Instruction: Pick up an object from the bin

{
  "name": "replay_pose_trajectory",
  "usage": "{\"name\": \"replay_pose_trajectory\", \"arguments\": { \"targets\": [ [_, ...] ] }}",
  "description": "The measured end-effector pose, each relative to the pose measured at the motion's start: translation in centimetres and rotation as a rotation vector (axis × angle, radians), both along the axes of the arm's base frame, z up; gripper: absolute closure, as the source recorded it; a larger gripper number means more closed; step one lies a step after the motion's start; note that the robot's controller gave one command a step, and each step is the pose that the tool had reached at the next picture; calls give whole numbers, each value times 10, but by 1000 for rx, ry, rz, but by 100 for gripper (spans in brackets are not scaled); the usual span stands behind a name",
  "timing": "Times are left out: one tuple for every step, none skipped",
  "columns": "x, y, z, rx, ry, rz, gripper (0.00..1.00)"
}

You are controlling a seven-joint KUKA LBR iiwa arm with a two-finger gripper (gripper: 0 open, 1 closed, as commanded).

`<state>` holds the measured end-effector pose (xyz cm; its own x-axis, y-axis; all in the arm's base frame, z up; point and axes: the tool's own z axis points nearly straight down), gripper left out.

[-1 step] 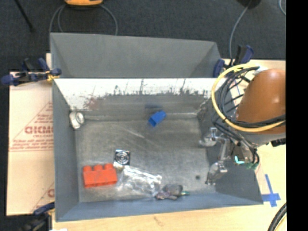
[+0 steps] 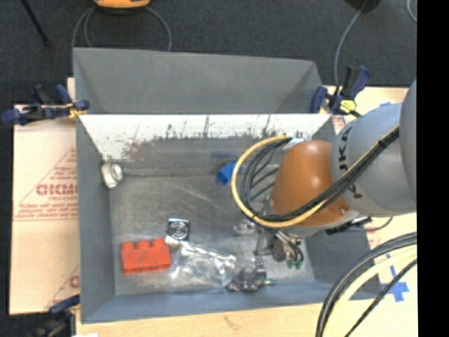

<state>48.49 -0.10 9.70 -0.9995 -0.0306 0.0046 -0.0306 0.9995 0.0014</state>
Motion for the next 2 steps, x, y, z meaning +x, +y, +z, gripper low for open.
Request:
{"name": "replay_pose_trajectory", "arguments": {
  "targets": [
    [25,52,44,2,-12,-66,0],
    [71,97,13,4,-41,219,0]
  ]
}}
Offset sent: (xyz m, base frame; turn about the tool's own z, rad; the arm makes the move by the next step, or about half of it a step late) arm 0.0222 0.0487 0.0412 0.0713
